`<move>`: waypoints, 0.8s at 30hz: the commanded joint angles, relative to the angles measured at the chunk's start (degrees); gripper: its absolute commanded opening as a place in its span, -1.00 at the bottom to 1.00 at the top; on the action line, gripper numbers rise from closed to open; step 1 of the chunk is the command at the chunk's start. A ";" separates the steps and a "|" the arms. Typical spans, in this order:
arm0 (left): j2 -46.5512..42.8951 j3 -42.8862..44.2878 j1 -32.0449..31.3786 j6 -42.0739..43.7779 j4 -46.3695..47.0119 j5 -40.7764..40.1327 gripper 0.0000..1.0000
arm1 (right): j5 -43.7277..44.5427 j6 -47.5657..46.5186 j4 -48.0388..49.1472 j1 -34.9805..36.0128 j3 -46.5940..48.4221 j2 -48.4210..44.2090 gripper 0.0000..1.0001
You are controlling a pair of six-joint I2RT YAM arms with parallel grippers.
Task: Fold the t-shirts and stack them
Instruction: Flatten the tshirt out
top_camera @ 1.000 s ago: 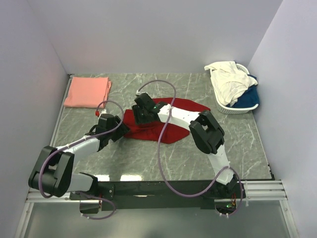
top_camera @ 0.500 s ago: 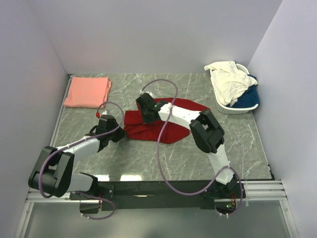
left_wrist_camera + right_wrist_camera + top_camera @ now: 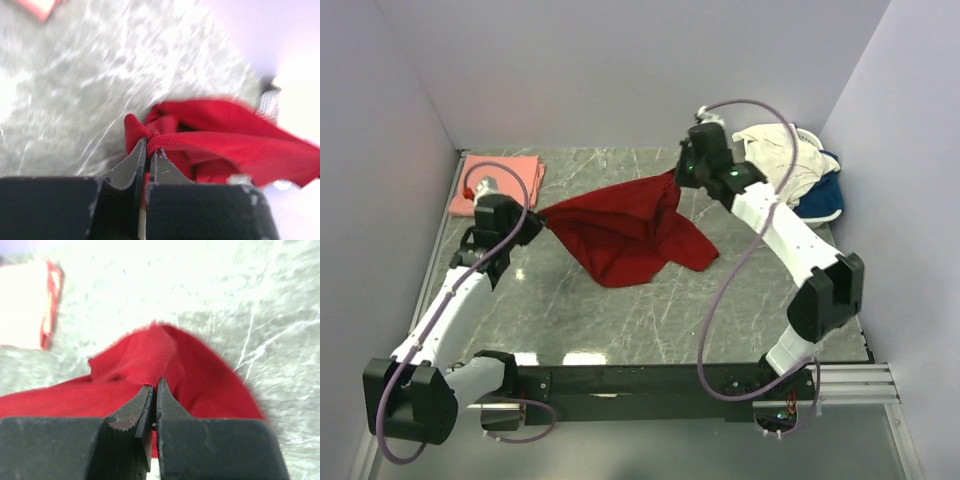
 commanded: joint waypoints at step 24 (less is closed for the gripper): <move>2.57 42.18 6.84 11.16 -12.81 -2.22 -0.99 | -8.67 2.39 -2.03 -21.42 21.56 -10.56 -1.00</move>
